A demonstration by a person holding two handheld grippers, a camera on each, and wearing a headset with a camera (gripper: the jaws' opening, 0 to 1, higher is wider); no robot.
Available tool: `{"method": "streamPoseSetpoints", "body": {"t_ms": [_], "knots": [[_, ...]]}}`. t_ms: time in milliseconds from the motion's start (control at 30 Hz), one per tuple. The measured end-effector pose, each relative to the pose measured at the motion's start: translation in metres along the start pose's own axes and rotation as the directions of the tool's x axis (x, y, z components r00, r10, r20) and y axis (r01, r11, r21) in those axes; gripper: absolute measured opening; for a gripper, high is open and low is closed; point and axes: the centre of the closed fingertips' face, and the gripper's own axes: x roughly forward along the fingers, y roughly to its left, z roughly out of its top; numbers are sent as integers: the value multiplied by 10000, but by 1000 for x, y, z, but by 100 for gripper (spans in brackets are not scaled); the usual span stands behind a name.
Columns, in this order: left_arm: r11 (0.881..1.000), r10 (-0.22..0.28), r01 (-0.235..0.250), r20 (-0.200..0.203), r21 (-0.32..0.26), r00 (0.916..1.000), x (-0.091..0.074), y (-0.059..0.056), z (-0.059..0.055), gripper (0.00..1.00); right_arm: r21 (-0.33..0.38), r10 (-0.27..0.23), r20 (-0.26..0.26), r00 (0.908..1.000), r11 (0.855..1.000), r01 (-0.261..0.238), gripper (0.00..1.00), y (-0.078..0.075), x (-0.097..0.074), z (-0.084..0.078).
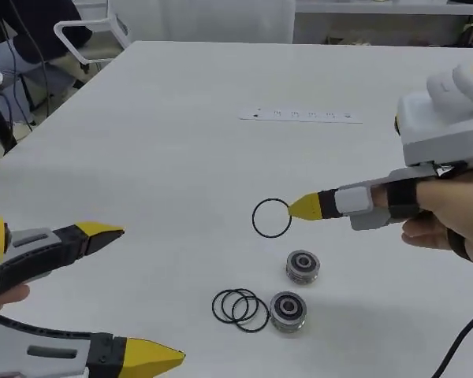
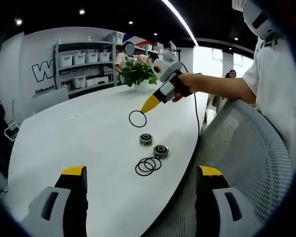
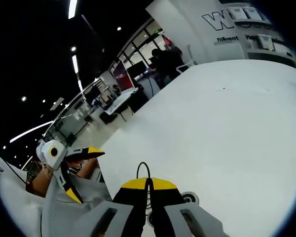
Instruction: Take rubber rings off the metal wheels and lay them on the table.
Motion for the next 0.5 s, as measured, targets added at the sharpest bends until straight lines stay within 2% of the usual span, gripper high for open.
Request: {"method": "streamPoseSetpoints", "body": {"t_ms": [500], "knots": [[10000, 1, -1, -159, -12, 9999, 0, 0, -4, 86, -501, 222, -838, 9962, 9984, -265, 0, 16, 19, -18]]}}
